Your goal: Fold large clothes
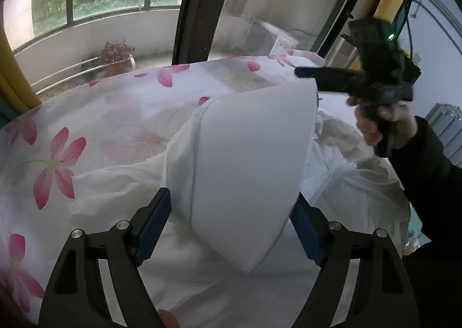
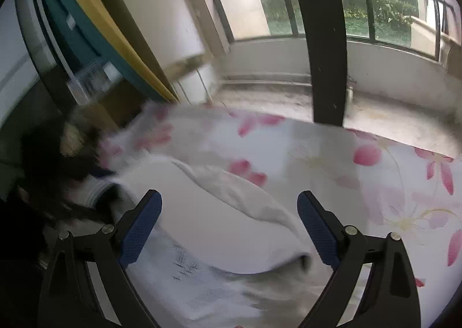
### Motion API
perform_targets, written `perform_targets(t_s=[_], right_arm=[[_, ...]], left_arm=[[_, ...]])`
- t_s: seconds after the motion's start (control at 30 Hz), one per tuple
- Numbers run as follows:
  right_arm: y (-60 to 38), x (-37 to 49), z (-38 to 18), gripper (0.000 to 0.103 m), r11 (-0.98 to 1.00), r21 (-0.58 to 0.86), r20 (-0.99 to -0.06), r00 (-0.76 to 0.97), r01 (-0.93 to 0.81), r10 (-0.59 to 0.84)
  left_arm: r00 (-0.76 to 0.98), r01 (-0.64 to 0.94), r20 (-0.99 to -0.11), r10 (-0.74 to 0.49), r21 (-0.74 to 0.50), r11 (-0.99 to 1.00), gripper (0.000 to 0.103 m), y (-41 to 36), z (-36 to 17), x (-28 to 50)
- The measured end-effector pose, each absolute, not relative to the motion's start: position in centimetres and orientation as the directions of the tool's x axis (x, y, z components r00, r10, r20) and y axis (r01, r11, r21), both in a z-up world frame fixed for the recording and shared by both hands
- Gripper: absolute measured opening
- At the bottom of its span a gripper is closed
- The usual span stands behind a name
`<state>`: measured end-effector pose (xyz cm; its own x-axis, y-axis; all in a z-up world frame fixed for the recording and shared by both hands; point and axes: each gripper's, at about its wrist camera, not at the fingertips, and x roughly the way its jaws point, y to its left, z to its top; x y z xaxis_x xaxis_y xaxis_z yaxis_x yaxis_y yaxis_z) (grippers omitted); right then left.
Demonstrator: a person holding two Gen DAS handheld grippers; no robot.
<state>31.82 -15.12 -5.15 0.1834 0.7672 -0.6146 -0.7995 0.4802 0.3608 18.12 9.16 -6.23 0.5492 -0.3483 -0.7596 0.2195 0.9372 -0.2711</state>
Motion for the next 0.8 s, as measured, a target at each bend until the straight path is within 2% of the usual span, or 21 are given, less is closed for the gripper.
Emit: perform_targets(t_s=[0.07, 0.27, 0.37, 0.57, 0.67, 0.8], right_arm=[[-14.5, 31.0, -4.3, 0.095, 0.441, 0.369, -0.597, 0.155, -0.818, 0.787], [-10.1, 27.8, -7.2, 0.095, 0.399, 0.215, -0.758, 0.106, -0.891, 0.644], [-9.3, 27.3, -8.8, 0.095, 0.398, 0.193, -0.785, 0.102, -0.897, 0.611], [-10.8, 27.2, -7.2, 0.095, 0.375, 0.221, -0.765, 0.078, -0.901, 0.639], [-12.7, 27.8, -4.8, 0.095, 0.386, 0.222, -0.732, 0.109, -0.895, 0.673], [-15.2, 30.4, -2.7, 0.095, 0.452, 0.263, -0.671, 0.175, -0.852, 0.721]], left_arm=[[0.553, 0.237, -0.759, -0.344, -0.253, 0.938, 0.083, 9.1, -6.3, 18.0], [0.617, 0.261, -0.715, -0.329, -0.208, 0.943, 0.083, 9.1, -5.2, 17.4], [0.633, 0.250, -0.697, -0.338, -0.229, 0.941, 0.083, 9.8, -4.7, 17.0], [0.692, 0.176, -0.631, -0.350, -0.323, 0.930, 0.083, 13.1, -2.4, 15.1], [0.698, 0.074, -0.656, -0.287, -0.333, 0.940, 0.083, 14.5, -2.8, 15.6], [0.628, 0.036, -0.717, -0.302, -0.361, 0.932, 0.083, 13.6, -5.3, 17.1]])
